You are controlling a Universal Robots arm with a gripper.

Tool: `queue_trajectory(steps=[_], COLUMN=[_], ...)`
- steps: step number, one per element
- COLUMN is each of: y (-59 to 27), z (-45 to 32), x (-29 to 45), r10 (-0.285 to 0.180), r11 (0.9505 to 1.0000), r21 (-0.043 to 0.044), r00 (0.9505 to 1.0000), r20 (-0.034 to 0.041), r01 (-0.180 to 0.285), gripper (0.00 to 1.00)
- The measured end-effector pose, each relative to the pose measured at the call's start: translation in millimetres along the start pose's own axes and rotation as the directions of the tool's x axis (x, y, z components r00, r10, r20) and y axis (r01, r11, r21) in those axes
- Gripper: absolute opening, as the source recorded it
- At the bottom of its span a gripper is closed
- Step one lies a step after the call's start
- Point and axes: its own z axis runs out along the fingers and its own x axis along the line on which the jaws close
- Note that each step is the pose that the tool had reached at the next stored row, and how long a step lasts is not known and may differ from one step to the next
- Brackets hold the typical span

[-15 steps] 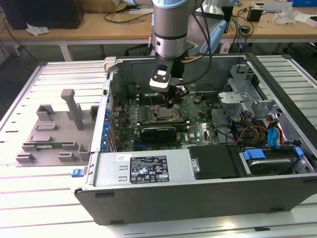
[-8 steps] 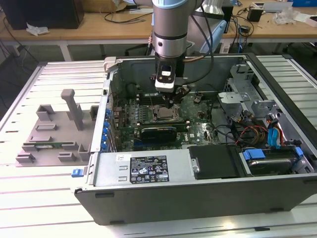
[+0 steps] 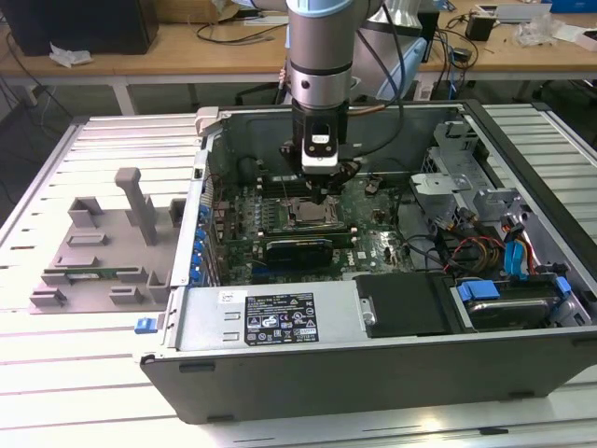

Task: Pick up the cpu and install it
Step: 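Close the cpu cover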

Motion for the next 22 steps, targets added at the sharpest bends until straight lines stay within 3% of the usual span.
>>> queue_trajectory(steps=[3, 4, 6, 7, 10, 11, 12, 15, 16, 17, 19, 20, 22], y=[0.0, 0.0, 0.0, 0.0, 0.0, 0.0, 0.0, 0.0, 0.0, 0.0, 0.0, 0.0, -0.1], z=[0.3, 0.4, 0.5, 0.6, 0.7, 0.8, 0.9, 1.0, 1.1, 1.1, 1.2, 1.4, 1.6], x=[0.0, 0.0, 0.0, 0.0, 0.0, 0.0, 0.0, 0.0, 0.0, 0.0, 0.0, 0.0, 0.0], r10=[-0.075, -0.121, -0.165, -0.196, -0.289, -0.304, -0.339, -0.405, -0.431, -0.462, -0.498, -0.528, -0.548], r11=[0.9972, 0.9927, 0.9863, 0.9806, 0.9573, 0.9525, 0.9407, 0.9141, 0.9025, 0.8869, 0.8673, 0.8491, 0.8362], r21=[-0.002, -0.0033, -0.0045, -0.0056, -0.0084, -0.0089, -0.0102, -0.0123, -0.0132, -0.0142, -0.0152, -0.0162, -0.017], r00=[0.9972, 0.9927, 0.9863, 0.9806, 0.9574, 0.9525, 0.9408, 0.9142, 0.9026, 0.887, 0.8674, 0.8492, 0.8364], r20=[0.0001, 0.0002, 0.0003, 0.0003, 0.0008, 0.0009, 0.0011, 0.0017, 0.002, 0.0024, 0.0029, 0.0033, 0.0037], r01=[0.075, 0.121, 0.165, 0.196, 0.289, 0.304, 0.339, 0.405, 0.431, 0.462, 0.498, 0.528, 0.548], gripper=[0.11, 0.11, 0.11, 0.11, 0.11, 0.11, 0.11, 0.11, 0.11, 0.11, 0.11, 0.11, 0.11])
